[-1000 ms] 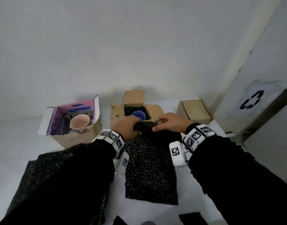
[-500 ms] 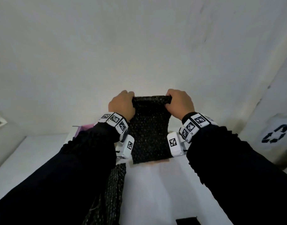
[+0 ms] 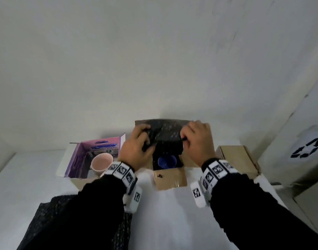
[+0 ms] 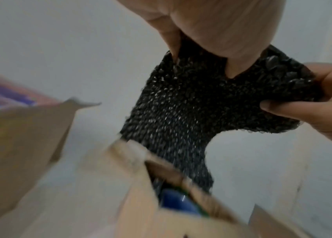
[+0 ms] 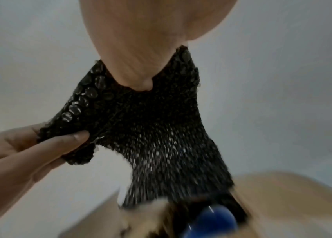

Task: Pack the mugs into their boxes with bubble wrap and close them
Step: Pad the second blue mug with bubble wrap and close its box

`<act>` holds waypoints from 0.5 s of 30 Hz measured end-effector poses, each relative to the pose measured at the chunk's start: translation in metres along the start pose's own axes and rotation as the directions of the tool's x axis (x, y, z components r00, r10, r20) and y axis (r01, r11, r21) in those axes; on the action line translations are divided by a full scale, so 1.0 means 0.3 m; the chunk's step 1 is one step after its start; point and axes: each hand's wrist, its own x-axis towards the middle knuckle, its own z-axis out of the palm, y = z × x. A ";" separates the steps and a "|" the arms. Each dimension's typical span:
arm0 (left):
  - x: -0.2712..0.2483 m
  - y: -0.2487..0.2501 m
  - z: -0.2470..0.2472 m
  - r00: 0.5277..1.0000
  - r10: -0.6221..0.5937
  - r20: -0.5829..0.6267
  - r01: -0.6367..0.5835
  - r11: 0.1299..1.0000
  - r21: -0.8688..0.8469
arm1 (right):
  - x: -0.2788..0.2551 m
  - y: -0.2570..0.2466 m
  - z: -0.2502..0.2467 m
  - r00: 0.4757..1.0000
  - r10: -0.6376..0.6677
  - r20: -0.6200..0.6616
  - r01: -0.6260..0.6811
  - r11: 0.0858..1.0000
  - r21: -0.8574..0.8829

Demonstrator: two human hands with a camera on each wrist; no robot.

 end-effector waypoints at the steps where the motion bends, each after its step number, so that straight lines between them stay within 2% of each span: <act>1: -0.048 -0.019 0.028 0.998 -0.019 0.061 0.017 0.999 0.036 | -0.053 -0.001 0.031 0.994 -0.019 0.106 0.019 1.000 -0.002; 4: -0.162 -0.069 0.108 0.956 -0.076 0.283 0.018 0.979 0.201 | -0.186 -0.004 0.115 0.921 0.004 0.390 -0.002 1.000 -0.005; 6: -0.201 -0.083 0.141 0.915 -0.141 0.377 0.013 0.947 0.321 | -0.234 -0.005 0.153 0.872 0.061 0.485 -0.061 0.998 -0.016; 9: -0.194 -0.070 0.165 0.914 -0.197 0.354 0.010 0.884 0.467 | -0.255 0.000 0.187 0.827 0.112 0.551 -0.121 0.992 -0.020; 12: -0.166 -0.069 0.194 0.864 -0.183 0.470 -0.046 0.899 0.436 | -0.258 0.009 0.200 0.794 0.095 0.600 -0.105 0.994 -0.019; 15: -0.168 -0.067 0.217 0.818 -0.135 0.559 -0.117 0.913 0.391 | -0.268 0.025 0.210 0.792 0.040 0.609 -0.052 0.999 0.002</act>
